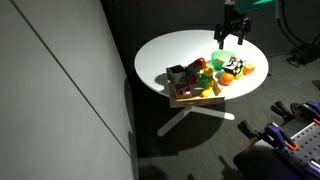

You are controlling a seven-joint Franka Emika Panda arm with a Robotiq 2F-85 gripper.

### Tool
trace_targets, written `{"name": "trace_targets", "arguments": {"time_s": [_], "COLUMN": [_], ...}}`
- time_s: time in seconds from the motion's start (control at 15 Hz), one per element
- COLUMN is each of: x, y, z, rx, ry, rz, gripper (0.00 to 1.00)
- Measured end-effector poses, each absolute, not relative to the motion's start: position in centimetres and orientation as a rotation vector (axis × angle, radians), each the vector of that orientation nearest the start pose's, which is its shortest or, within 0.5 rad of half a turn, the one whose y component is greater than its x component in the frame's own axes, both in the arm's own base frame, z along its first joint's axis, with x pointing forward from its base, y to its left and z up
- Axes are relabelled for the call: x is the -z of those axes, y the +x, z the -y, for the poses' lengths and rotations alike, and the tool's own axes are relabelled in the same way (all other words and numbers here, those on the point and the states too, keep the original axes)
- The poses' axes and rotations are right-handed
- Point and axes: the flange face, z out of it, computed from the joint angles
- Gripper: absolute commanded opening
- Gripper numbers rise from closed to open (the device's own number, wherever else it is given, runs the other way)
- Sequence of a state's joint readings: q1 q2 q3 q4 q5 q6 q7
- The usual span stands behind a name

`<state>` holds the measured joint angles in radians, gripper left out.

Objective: Remove the big black and white plushy cube from the crate and put it on the table

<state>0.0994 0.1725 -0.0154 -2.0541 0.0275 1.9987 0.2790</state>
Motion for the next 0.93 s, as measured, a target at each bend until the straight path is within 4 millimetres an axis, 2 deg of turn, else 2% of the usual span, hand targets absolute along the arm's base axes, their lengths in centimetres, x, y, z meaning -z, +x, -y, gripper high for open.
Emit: {"name": "trace_targets", "arguments": {"time_s": [0.33,0.93], "x": [-36.2,-40.7], "y": [54.4,53.1], "z": [-5.1,-6.6], "rx": [-0.338,-0.193], "ry": [-3.123,-3.133], "rz": [-0.346,-0.41], "gripper": [1.0,1.0]}}
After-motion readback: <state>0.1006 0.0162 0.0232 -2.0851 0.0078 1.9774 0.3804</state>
